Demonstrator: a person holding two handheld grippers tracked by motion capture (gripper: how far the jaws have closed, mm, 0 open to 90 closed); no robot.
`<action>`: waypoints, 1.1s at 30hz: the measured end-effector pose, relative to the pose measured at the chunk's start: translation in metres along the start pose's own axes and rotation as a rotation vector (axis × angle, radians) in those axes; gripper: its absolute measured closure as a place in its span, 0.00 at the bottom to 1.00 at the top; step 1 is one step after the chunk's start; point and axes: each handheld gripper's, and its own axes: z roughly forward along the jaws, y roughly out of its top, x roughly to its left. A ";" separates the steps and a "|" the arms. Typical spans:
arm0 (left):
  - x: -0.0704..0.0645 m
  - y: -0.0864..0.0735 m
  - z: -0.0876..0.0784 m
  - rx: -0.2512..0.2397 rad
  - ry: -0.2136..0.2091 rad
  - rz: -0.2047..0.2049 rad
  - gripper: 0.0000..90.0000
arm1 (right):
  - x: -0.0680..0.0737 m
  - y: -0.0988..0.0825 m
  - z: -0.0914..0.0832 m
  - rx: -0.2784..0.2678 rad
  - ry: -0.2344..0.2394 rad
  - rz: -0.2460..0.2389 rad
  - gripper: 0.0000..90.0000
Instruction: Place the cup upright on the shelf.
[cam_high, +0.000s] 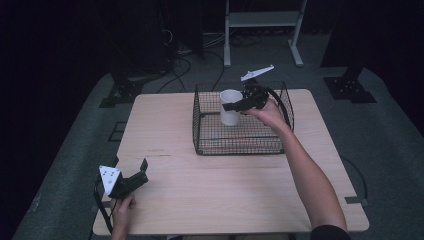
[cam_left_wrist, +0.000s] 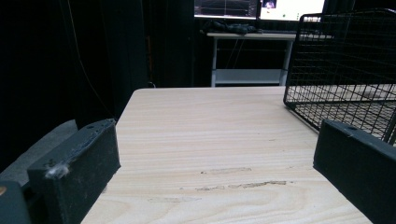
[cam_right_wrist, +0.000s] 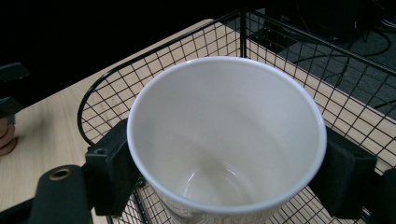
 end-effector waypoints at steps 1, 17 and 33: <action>0.000 0.000 0.000 0.000 0.000 0.000 0.00 | -0.001 0.000 0.000 0.001 -0.001 0.004 0.21; 0.000 0.000 0.000 -0.001 -0.001 -0.002 0.00 | -0.016 -0.016 0.018 0.026 -0.016 0.044 0.21; 0.000 0.000 0.000 0.000 0.000 -0.003 0.00 | -0.027 -0.028 0.031 0.067 -0.036 0.070 0.21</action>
